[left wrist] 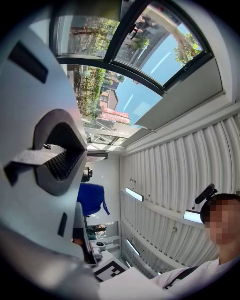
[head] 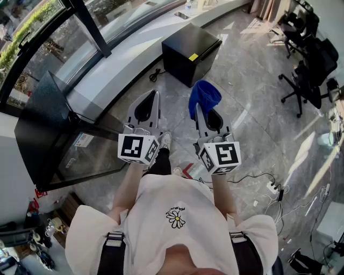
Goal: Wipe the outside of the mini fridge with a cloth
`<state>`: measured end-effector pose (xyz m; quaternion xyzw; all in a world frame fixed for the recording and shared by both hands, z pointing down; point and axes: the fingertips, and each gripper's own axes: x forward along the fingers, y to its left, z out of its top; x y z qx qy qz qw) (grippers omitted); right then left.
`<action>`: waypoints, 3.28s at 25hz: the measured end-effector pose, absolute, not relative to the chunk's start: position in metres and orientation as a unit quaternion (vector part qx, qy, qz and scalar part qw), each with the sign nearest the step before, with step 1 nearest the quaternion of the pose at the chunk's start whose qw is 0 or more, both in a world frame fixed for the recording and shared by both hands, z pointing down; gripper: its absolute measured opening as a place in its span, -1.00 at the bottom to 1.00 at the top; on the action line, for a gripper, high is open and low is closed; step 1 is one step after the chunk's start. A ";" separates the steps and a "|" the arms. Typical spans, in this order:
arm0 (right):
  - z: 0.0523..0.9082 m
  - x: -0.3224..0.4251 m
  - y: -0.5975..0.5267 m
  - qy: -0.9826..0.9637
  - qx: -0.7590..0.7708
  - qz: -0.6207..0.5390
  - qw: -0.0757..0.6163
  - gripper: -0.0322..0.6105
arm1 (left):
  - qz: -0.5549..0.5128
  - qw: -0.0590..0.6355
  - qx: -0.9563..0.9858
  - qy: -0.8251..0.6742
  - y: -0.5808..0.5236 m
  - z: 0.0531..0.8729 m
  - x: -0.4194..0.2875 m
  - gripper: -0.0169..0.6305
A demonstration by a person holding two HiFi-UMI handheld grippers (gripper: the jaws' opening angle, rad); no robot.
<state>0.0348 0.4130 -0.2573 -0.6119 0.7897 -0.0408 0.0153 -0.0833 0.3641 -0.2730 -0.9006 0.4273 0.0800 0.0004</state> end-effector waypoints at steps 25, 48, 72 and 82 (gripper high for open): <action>-0.253 0.014 0.160 0.777 -0.626 -0.065 0.002 -0.71 | 0.087 -0.039 -0.893 0.440 0.092 -0.269 -0.110 -0.93; -0.260 0.109 0.030 0.783 -0.619 -0.057 0.034 -0.71 | 0.061 0.000 -0.893 0.446 -0.008 -0.282 -0.010 -0.93; -0.052 0.101 -0.093 0.772 -0.631 -0.067 0.031 -0.71 | 0.066 0.010 -0.884 0.463 -0.131 -0.076 -0.012 -0.93; 0.196 0.087 -0.150 0.759 -0.649 -0.022 0.051 -0.71 | 0.074 0.024 -0.873 0.481 -0.188 0.182 -0.019 -0.93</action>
